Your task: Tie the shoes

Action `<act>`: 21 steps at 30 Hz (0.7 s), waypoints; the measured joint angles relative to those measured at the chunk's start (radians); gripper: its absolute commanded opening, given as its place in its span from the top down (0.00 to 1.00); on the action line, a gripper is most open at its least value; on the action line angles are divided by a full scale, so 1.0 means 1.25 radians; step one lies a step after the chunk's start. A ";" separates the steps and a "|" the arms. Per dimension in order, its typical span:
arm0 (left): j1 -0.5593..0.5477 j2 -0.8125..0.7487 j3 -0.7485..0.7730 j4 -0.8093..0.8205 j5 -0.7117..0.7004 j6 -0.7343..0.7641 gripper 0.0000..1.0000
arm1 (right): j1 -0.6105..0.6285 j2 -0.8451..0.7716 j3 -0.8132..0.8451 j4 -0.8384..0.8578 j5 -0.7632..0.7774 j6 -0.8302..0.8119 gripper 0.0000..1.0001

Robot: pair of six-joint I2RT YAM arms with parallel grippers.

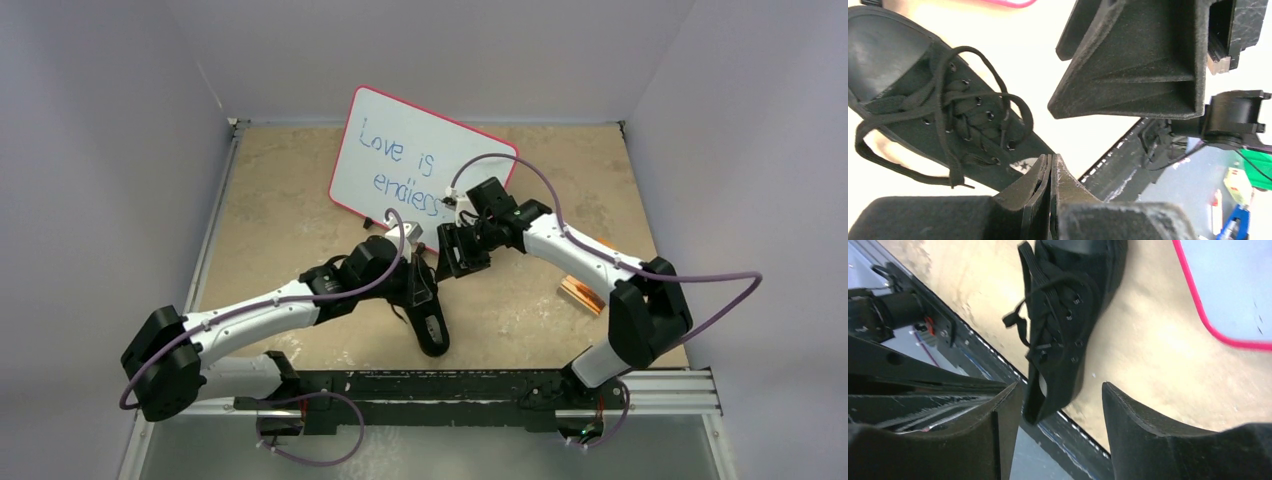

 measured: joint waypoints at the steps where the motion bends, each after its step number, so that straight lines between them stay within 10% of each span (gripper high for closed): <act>1: 0.000 -0.008 0.002 -0.006 0.010 -0.006 1.00 | 0.000 -0.008 0.011 -0.037 0.014 -0.015 0.35; 21: 0.002 -0.063 0.011 -0.136 -0.131 -0.065 0.94 | 0.068 0.069 0.013 0.033 0.020 0.004 0.22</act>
